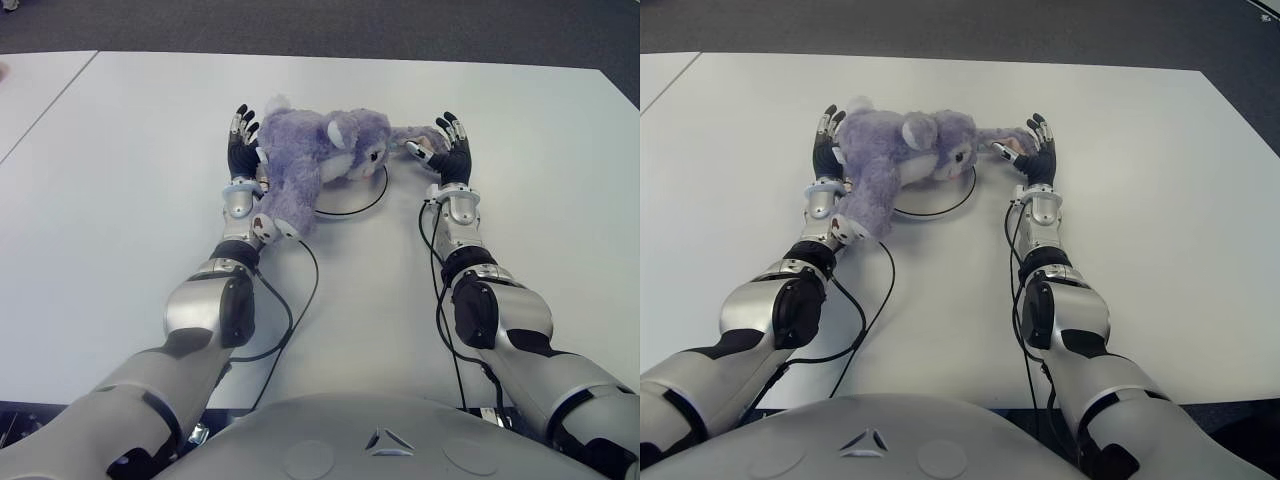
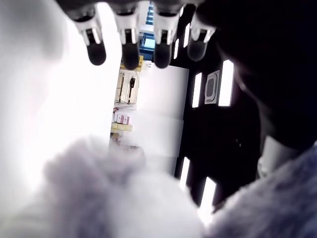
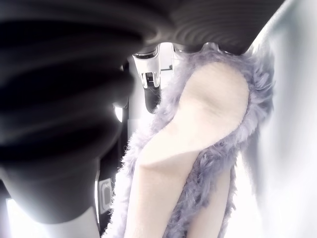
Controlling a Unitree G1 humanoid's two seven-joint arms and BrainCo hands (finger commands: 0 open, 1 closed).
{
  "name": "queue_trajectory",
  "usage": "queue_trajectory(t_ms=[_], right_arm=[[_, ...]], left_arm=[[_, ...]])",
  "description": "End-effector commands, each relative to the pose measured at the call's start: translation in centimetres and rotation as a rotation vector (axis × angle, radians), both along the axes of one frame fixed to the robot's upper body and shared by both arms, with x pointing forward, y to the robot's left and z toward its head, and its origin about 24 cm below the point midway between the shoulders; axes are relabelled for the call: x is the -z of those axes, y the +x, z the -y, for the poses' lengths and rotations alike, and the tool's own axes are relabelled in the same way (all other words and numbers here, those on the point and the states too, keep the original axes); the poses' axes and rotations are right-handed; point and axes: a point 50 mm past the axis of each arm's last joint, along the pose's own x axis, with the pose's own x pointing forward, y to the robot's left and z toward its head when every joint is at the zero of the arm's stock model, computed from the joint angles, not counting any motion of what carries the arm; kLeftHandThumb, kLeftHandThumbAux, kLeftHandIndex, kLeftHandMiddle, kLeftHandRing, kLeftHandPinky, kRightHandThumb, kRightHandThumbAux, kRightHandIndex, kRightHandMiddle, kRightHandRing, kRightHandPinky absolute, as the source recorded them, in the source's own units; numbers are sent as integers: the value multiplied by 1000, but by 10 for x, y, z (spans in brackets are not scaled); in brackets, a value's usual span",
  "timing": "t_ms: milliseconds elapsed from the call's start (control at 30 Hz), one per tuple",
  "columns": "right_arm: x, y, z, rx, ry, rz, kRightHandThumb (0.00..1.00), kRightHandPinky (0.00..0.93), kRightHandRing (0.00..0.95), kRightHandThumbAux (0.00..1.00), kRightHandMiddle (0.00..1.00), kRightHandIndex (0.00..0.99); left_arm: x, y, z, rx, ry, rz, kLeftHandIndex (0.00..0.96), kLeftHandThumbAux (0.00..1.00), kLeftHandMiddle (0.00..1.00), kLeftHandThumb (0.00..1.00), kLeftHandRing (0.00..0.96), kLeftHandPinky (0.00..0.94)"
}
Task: Put the doll into the plate.
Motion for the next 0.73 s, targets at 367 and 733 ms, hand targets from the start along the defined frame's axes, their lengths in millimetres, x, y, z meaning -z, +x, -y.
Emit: queue_trajectory(t_ms=[367, 733], right_arm=[[115, -81, -23, -2, 143, -480, 0, 202, 153, 879, 134, 102], [115, -81, -23, 2, 167, -477, 0, 201, 154, 889, 136, 102]], left_arm=[[106, -83, -3, -20, -70, -477, 81, 662, 103, 0, 104, 112], [106, -83, -3, -22, -67, -476, 83, 652, 103, 0, 102, 104]])
